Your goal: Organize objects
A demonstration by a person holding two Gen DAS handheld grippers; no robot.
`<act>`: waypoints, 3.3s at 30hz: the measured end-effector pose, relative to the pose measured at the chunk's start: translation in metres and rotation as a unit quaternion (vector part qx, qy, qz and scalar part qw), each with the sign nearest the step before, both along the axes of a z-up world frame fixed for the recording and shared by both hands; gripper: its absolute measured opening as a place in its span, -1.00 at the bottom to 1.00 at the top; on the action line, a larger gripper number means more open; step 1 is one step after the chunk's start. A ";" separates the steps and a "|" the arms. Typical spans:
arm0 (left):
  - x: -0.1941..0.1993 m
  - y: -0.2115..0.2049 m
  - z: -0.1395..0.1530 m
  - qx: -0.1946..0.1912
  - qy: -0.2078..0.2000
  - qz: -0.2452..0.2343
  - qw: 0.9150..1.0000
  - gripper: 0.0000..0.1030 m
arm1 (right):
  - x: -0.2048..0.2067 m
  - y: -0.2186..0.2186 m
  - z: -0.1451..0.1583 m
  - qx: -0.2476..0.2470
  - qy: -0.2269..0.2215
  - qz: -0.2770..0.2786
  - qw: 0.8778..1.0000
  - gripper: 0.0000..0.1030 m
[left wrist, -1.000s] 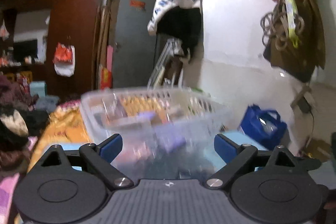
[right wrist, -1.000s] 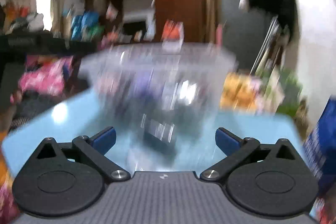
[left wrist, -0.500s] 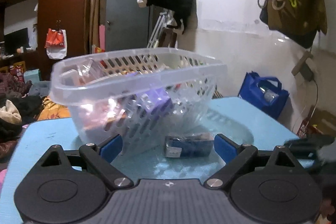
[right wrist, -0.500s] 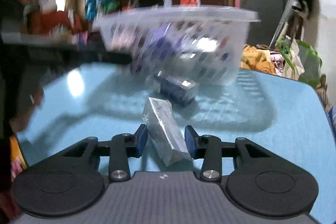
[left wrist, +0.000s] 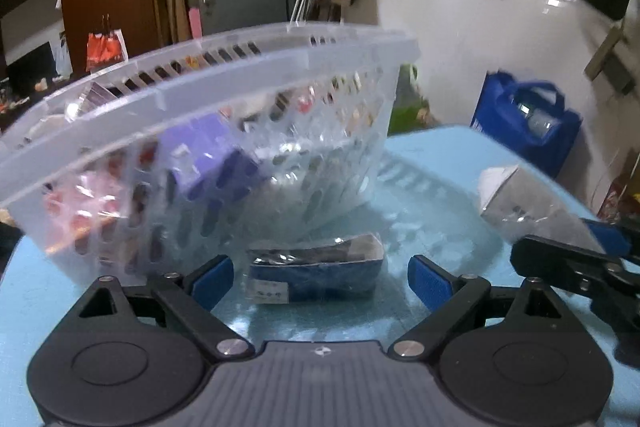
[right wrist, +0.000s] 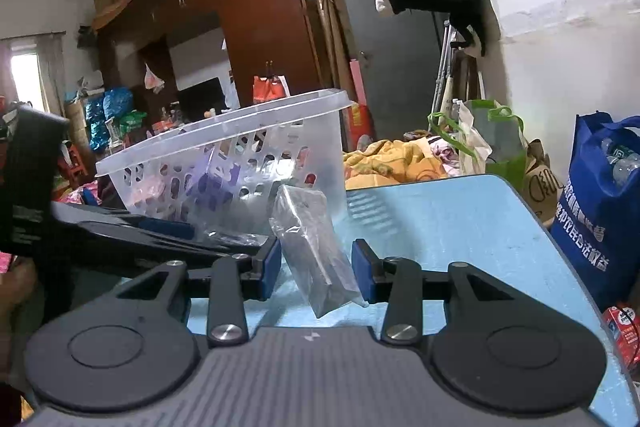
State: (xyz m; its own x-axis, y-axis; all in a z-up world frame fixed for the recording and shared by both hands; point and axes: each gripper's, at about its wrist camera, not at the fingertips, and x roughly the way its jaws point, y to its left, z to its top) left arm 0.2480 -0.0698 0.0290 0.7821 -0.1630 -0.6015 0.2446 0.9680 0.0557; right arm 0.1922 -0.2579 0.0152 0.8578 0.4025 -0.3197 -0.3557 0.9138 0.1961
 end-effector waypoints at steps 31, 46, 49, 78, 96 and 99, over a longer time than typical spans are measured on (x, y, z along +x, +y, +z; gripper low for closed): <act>-0.093 0.068 0.017 -0.112 -0.172 -0.041 0.978 0.48 | -0.013 0.003 0.000 -0.015 -0.020 0.028 0.999 -0.17; -0.005 0.116 0.158 -0.114 -0.145 0.037 0.982 0.49 | 0.077 0.074 0.139 -0.111 -0.099 0.005 0.989 -0.17; 0.016 0.111 0.154 -0.102 -0.130 0.051 0.985 0.49 | 0.103 0.081 0.133 -0.116 -0.074 0.015 0.990 -0.17; -0.039 0.122 0.110 -0.103 -0.168 0.015 0.980 1.00 | 0.042 0.034 0.102 -0.073 -0.070 -0.013 0.995 1.00; -0.048 0.121 0.091 -0.081 -0.155 0.068 0.982 1.00 | 0.042 0.041 0.090 -0.103 -0.076 -0.015 0.992 1.00; -0.046 0.118 0.088 -0.075 -0.149 0.067 0.984 1.00 | 0.045 0.045 0.086 -0.105 -0.077 -0.012 0.991 1.00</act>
State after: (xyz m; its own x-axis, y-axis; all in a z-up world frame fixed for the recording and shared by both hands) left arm 0.2025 0.0477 0.1173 0.9402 -0.1168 -0.3200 0.1093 0.9931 -0.0412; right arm 0.2375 -0.2130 0.1015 0.9110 0.3204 -0.2596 -0.3448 0.9372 -0.0534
